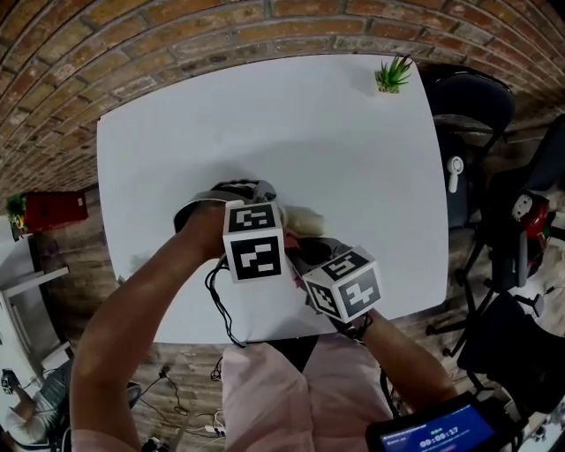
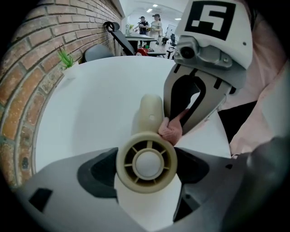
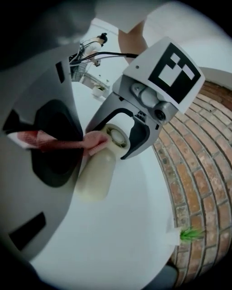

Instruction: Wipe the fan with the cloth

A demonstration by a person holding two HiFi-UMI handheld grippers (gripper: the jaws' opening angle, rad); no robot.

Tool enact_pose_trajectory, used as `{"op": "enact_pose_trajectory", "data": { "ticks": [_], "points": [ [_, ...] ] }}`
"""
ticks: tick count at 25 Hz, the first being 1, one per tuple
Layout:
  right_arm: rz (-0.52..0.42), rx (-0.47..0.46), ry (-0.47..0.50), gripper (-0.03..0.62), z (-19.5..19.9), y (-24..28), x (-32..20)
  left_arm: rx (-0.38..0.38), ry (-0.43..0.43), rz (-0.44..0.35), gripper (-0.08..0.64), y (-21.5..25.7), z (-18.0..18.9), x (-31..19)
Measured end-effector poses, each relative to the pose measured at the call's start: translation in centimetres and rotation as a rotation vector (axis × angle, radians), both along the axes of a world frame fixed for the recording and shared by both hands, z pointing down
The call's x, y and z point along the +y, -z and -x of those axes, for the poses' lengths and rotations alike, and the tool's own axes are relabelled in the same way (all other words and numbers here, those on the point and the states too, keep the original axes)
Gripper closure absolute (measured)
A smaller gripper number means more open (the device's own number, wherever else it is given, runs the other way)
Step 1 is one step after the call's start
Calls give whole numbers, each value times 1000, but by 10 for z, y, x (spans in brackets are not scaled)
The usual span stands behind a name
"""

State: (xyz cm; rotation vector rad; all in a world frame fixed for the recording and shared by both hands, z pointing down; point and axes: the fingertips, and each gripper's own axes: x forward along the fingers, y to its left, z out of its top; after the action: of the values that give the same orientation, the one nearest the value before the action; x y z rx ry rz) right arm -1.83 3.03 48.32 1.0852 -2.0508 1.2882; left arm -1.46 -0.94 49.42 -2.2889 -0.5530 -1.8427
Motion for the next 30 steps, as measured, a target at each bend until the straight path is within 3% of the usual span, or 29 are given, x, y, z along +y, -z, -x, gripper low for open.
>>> {"op": "enact_pose_trajectory", "data": {
  "ticks": [10,30],
  "points": [
    [47,-66,-234,560,-18,-2,-5,5,2,1,181,-2,-1,-1],
    [78,-71,-305,560,-53,-4,11,-2,-9,-7,181,-3,0,-1]
  ]
}}
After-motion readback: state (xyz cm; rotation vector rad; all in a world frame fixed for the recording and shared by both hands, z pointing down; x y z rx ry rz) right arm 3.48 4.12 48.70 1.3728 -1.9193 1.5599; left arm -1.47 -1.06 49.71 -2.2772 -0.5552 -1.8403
